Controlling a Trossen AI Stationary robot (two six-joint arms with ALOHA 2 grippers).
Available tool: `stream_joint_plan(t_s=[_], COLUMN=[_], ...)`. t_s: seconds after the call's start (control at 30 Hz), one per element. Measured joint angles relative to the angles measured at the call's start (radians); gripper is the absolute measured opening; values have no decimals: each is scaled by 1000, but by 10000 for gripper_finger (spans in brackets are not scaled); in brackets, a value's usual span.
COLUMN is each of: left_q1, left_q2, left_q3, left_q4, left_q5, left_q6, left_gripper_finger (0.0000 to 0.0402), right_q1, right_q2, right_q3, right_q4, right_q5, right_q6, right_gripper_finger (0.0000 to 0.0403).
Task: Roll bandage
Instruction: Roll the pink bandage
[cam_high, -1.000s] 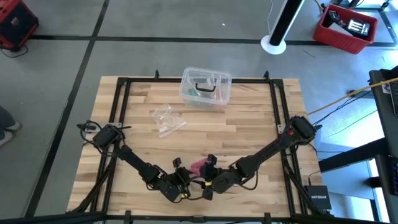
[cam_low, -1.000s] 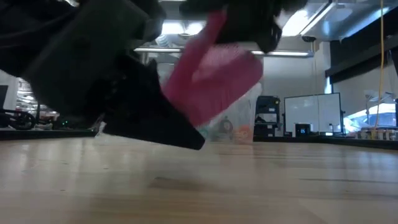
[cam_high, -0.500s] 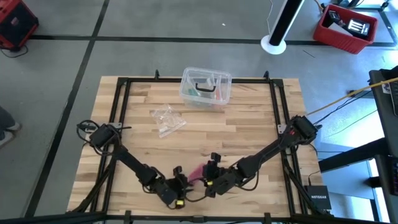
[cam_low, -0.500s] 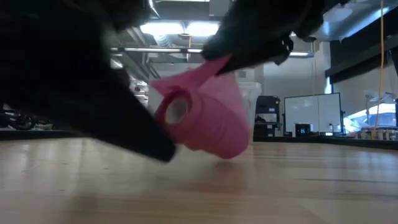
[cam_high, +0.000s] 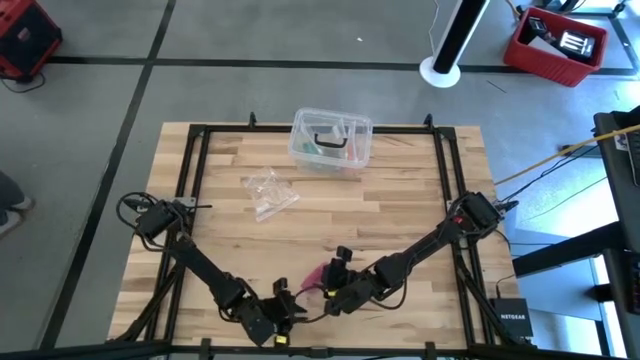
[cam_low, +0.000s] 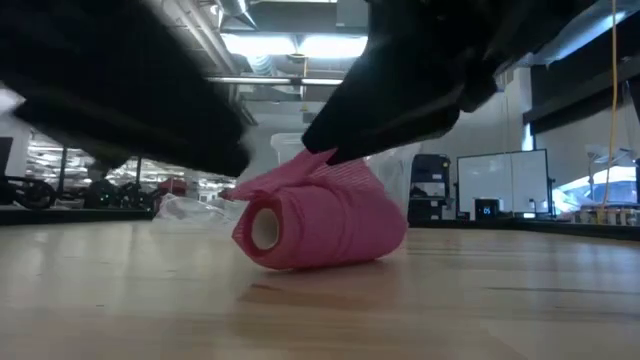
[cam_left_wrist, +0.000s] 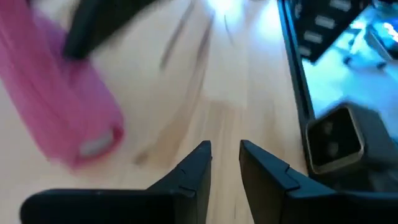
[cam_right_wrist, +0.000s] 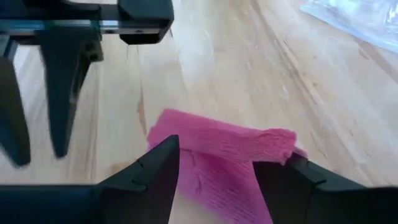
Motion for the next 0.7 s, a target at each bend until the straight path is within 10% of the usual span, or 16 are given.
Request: stream_joint_plan(t_s=[0.7], left_q1=[110], left_q2=[44], left_q3=[9], left_q4=[-119], left_q5=[-127], left_q6=[4], left_gripper_finger=[76], right_q1=[-30], right_q2=[-42], right_q3=[0], right_q4=[-5], right_q5=[-133], right_q6=[-44], right_gripper_finger=[202])
